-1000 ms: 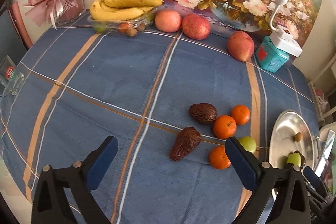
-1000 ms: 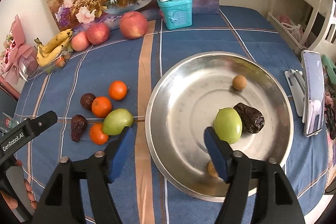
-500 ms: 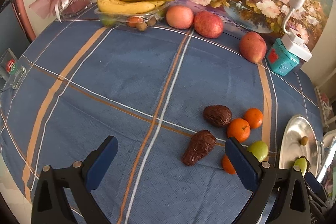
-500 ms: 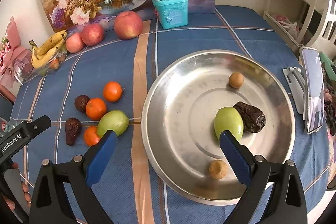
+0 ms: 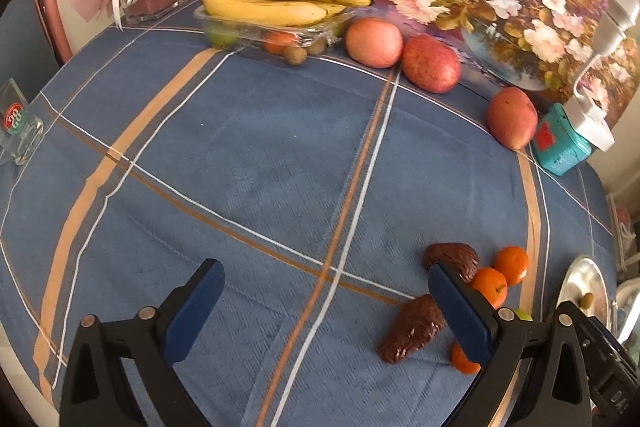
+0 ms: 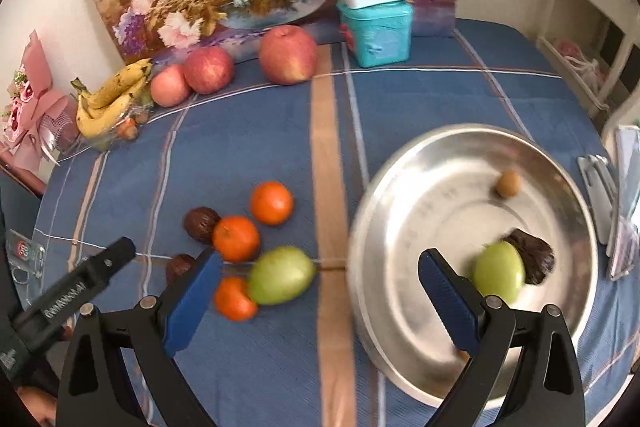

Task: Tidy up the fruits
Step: 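Withdraw the tools from the plate back toward the remaining fruits, then grasp the green pear with the right tool while the left tool grasps a dark date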

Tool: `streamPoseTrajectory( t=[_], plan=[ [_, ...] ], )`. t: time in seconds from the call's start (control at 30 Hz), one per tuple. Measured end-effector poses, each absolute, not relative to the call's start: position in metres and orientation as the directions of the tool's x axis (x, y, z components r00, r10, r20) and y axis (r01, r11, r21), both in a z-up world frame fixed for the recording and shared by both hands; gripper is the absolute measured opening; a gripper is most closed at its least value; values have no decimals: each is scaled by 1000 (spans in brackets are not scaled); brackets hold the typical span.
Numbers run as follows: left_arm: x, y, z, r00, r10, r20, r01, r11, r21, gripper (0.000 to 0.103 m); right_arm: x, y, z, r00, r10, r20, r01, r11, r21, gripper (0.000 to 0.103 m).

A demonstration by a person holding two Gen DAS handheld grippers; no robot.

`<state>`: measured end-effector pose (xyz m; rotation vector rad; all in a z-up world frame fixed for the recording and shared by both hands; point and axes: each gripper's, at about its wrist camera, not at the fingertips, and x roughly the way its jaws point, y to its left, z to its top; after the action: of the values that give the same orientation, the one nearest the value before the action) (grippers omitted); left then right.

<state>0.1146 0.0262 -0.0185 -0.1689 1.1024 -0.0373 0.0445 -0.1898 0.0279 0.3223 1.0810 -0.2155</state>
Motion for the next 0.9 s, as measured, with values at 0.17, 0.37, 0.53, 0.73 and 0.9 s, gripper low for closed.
streamPoseTrajectory(
  t=[0.17,0.37,0.53,0.73,0.9],
  plan=[
    [123,21,-23,444,-131,-886,-58,983,-175,103,64,-180,20,435,-19,-900,321,938,135,98],
    [128,3,-24,433,-180,-883,1,980,-200,103,75,-177,14,431,-33,-902,320,940,119,97],
    [128,4,-28,392,-204,-897,-15,974,-228,102,72,-181,8,427,-20,-904,339,930,140,79],
    [124,-1,-27,358,-242,-902,5,966,-257,91,69,-178,3,420,21,-907,332,927,175,67],
    [122,-9,-31,318,-264,-911,15,962,-274,83,66,-176,-7,392,48,-919,327,926,187,63]
  ],
)
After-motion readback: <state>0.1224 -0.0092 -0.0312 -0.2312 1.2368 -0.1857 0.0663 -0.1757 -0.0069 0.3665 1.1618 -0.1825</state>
